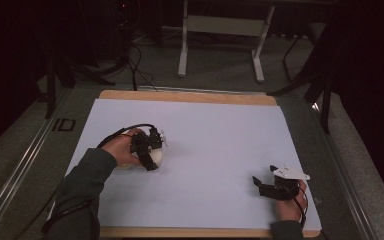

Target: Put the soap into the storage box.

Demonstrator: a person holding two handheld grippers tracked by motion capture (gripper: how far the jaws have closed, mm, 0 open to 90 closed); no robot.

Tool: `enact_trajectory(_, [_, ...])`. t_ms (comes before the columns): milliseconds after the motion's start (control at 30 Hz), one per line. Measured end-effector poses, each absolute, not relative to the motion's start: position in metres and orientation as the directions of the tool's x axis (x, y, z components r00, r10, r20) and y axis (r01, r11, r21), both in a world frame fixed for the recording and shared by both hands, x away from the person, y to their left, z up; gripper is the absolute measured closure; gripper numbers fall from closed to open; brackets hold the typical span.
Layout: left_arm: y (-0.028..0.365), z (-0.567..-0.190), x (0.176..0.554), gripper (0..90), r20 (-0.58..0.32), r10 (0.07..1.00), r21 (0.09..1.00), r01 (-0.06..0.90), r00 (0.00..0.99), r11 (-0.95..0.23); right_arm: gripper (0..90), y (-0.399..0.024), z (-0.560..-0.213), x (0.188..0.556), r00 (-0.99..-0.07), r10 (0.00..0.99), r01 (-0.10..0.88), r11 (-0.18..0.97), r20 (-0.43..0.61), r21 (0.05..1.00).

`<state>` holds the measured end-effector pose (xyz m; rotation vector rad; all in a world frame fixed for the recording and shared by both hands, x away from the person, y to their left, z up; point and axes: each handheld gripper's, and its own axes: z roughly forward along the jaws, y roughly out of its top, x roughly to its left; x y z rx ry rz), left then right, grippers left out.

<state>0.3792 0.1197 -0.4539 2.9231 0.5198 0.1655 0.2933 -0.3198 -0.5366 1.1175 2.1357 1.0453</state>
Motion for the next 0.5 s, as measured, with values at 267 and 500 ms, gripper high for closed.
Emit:
enact_trajectory(267, [0.1226,-0.4532,0.3804,25.5,0.083,0.358,0.187,0.338,0.930,-0.922,18.9,-0.3198,-0.5366,0.2930,-0.531,0.843,0.451,0.362,-0.081,0.816])
enact_trajectory(500, [0.1250,-0.4501,0.3813,25.5,0.085,0.366,0.195,0.344,0.927,-0.918,18.9,-0.3199,-0.5365,0.2927,-0.531,0.843,0.450,0.361,-0.080,0.817])
